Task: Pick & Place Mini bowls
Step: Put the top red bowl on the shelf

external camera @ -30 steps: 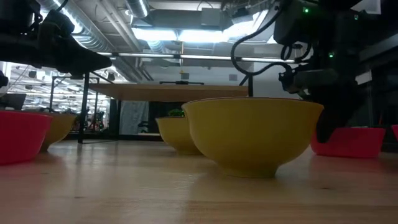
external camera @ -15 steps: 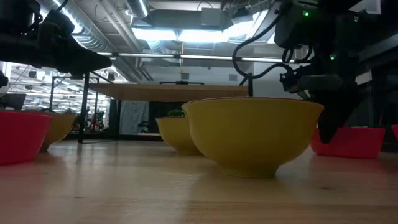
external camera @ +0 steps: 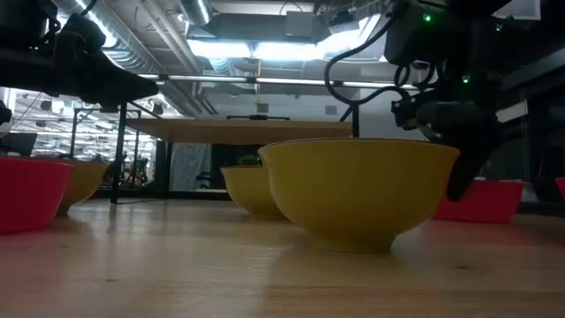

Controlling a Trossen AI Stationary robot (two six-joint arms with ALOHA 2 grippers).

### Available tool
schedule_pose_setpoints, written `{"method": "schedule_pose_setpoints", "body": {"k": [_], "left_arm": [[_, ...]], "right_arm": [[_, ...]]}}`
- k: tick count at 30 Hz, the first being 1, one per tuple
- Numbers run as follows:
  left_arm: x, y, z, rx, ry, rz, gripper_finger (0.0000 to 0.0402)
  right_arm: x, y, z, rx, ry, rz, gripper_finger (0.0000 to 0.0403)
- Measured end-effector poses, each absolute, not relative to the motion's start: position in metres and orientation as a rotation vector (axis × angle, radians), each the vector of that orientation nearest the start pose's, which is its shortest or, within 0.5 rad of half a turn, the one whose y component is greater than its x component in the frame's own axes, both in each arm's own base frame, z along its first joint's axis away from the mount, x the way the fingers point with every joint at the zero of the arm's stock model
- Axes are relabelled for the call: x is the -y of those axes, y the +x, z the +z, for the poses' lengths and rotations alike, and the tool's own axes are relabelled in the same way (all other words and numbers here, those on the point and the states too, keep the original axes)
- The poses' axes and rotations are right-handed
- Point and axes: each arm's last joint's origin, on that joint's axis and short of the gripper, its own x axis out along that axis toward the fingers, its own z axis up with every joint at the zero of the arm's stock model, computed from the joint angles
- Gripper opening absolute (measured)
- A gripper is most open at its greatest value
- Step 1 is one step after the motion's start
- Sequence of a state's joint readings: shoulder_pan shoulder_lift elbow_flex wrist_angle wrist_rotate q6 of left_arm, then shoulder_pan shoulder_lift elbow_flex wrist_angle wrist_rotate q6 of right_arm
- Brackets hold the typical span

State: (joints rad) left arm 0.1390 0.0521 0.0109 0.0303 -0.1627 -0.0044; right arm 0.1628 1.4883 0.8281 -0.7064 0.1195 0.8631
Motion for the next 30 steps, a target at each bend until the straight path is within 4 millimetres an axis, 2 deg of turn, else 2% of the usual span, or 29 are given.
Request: {"method": "schedule_pose_setpoints", "body": {"k": [10, 30], "left_arm": [[-0.019, 0.098, 0.166, -0.011, -0.004, 0.302, 0.0098], [-0.019, 0.098, 0.166, -0.010, -0.004, 0.302, 0.0098]], "right_arm": [[-0.036, 0.243, 0.175, -1.261, 0.538, -0.488, 0.0003], [-0.028, 0.210, 0.237, -0.995, 0.692, -0.442, 0.0002]]}}
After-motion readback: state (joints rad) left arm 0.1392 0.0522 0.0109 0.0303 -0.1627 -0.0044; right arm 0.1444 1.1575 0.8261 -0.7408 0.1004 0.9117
